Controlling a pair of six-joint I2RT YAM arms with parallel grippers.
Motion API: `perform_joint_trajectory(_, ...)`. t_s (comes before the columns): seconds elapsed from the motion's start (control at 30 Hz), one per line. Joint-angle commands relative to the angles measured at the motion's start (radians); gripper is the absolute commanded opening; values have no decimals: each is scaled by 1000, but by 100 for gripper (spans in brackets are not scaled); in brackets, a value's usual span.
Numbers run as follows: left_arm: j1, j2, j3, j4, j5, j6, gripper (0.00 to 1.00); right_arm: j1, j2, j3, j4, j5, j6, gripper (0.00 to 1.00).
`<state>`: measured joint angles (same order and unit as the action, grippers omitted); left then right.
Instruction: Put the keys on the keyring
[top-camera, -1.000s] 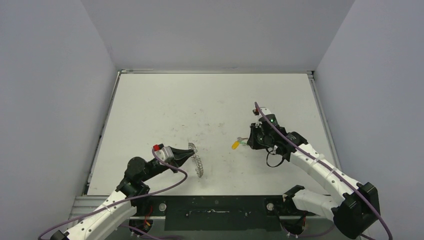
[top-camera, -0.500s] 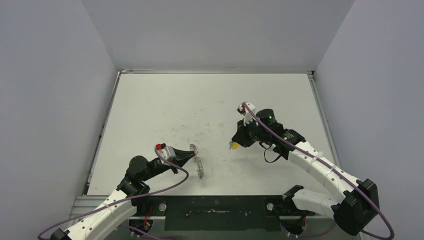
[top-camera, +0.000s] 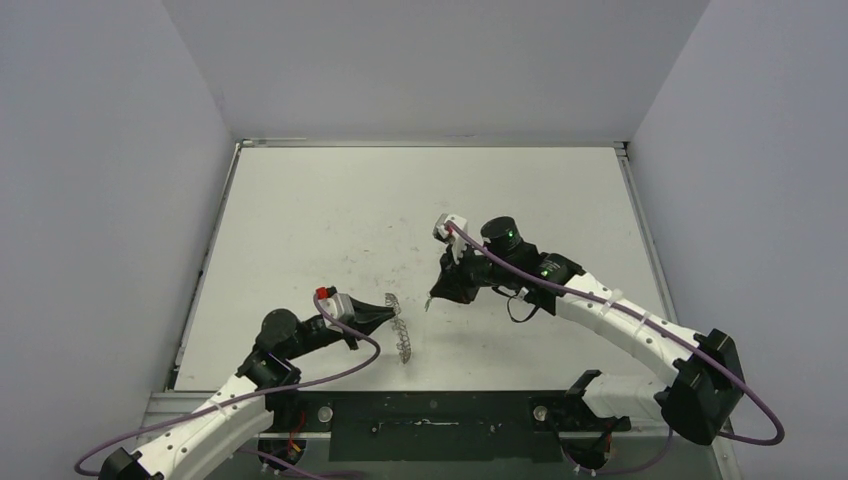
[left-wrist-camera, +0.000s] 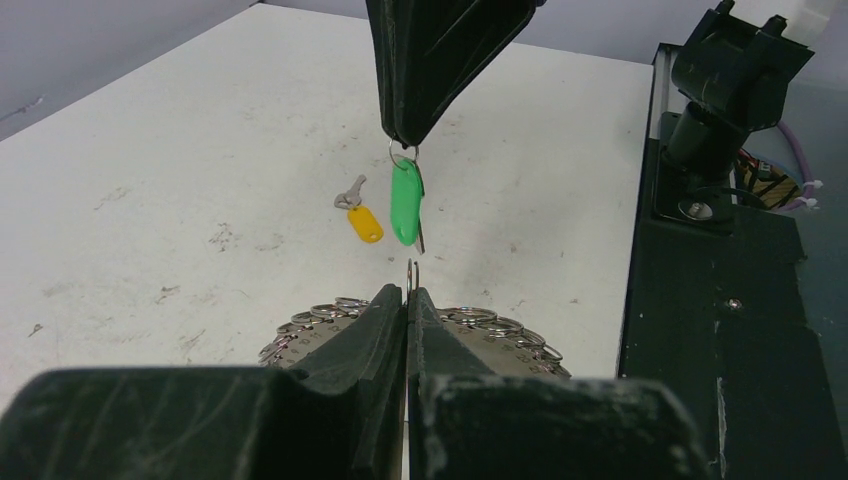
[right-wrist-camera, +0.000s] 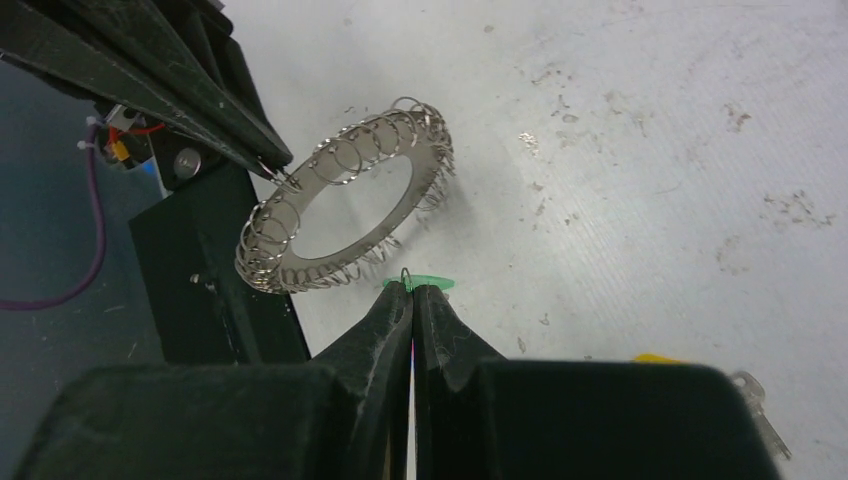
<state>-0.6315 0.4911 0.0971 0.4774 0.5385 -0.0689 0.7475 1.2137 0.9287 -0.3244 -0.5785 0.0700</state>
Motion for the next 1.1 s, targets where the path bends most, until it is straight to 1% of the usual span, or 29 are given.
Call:
perform_joint_trajectory(0.0, -5, 19, 49, 119, 47, -17, 0, 43, 29, 62, 52, -86, -51, 0)
perform_joint_trajectory(0.23, -5, 55, 53, 149, 60, -20, 0, 91, 58, 85, 36, -113, -63, 0)
perform_joint_trajectory(0.6, -5, 78, 56, 166, 72, -22, 0, 146, 87, 103, 60, -112, -62, 0)
perform_joint_trajectory(1.07, -7, 87, 57, 170, 81, -26, 0, 179, 124, 138, 66, -47, -55, 0)
